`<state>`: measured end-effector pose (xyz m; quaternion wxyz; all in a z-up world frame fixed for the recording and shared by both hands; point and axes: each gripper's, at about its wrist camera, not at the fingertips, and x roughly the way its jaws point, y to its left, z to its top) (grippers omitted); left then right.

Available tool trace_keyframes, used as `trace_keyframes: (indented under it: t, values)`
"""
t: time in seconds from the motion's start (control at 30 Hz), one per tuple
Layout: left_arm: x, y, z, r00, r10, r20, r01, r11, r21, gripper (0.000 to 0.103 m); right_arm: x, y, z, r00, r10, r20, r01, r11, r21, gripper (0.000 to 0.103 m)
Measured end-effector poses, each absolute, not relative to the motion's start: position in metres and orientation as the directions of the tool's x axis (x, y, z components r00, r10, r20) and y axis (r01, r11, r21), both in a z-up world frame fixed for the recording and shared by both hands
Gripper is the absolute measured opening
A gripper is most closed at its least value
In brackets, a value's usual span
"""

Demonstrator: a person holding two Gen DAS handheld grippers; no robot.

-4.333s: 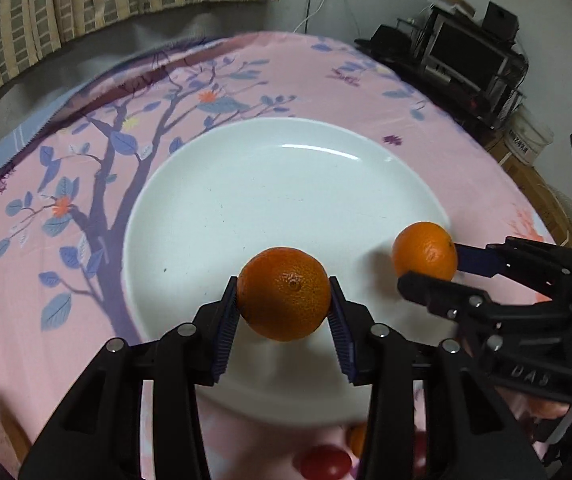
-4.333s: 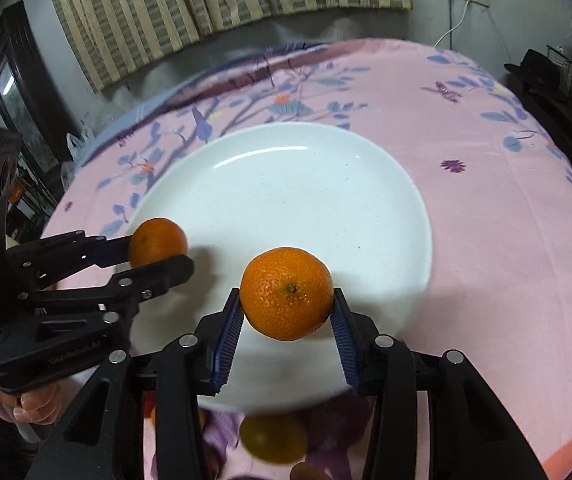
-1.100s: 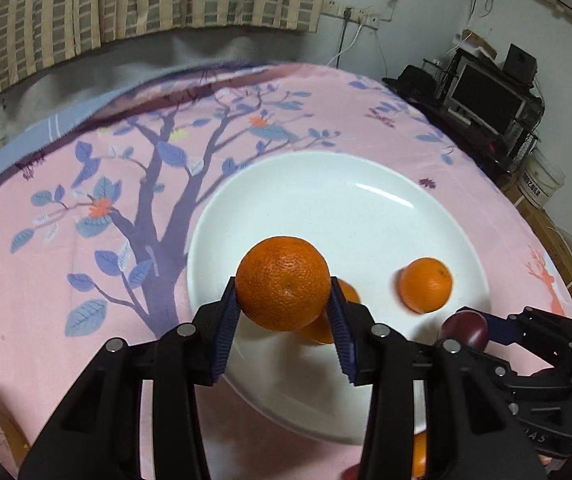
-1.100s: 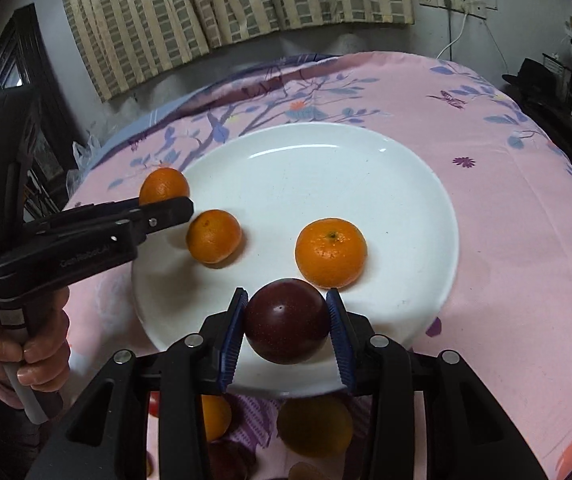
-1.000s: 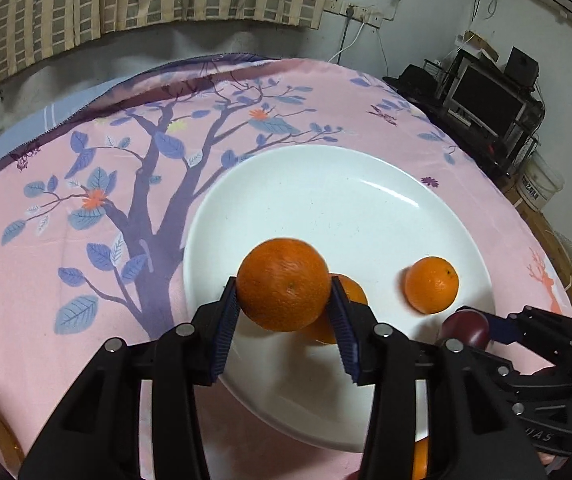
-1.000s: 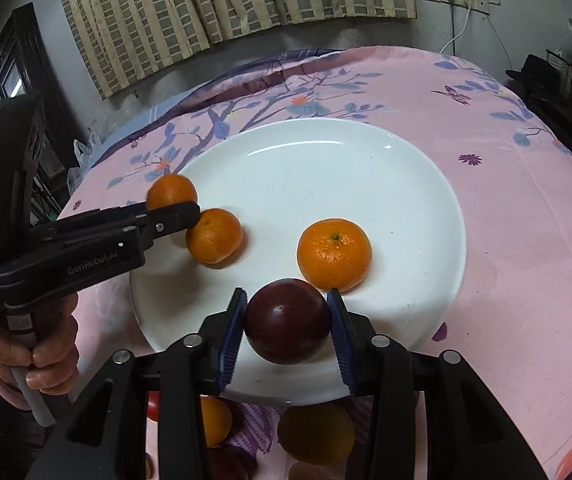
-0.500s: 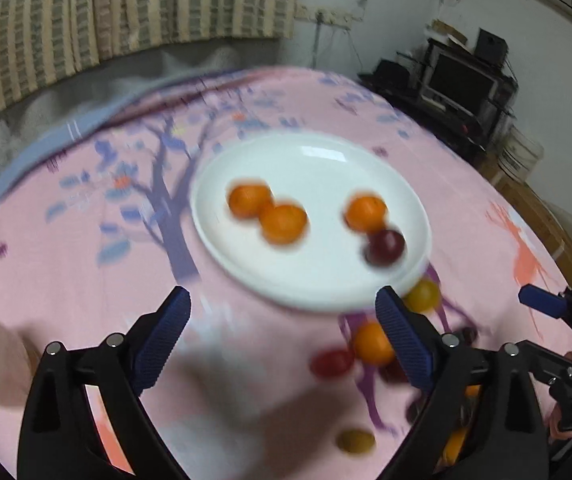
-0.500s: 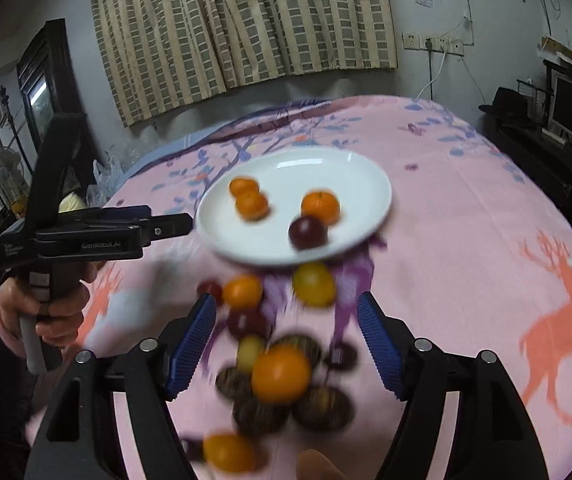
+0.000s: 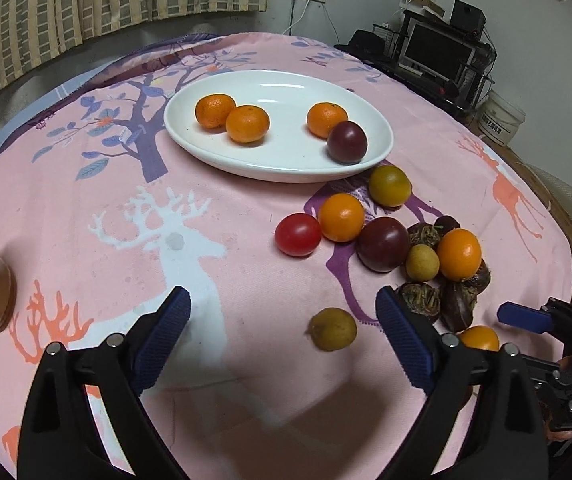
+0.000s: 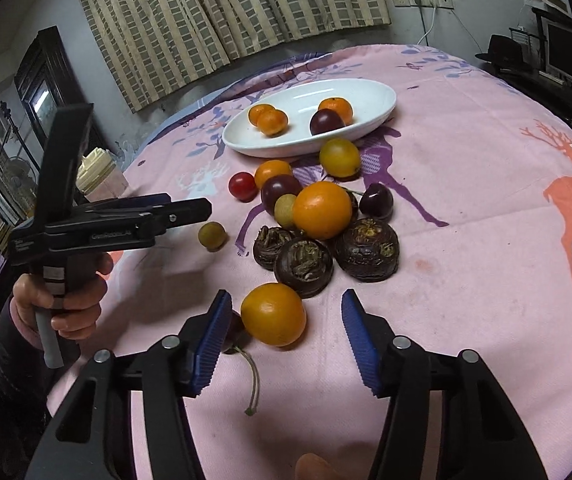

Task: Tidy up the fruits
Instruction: 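Grasp a small orange tomato with the right tool while the left tool grasps a dark cherry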

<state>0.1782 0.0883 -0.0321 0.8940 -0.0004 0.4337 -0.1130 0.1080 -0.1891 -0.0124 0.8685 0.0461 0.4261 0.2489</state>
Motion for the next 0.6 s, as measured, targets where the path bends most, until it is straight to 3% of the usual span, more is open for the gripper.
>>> trace_keyframes:
  t: [0.33,0.6]
  values:
    - [0.175,0.086,-0.031,0.600,-0.201,-0.774,0.216,0.973,-0.084,0.092,0.110,-0.177,-0.026,0.455,0.494,-0.741,-0.419,0.853,0.311,0.037]
    - [0.164,0.076,-0.029,0.577,-0.270,-0.771,0.295,0.949,-0.111,0.092,0.104,-0.196,-0.005,0.532,0.449,-0.718,-0.385,0.883,0.267,0.037]
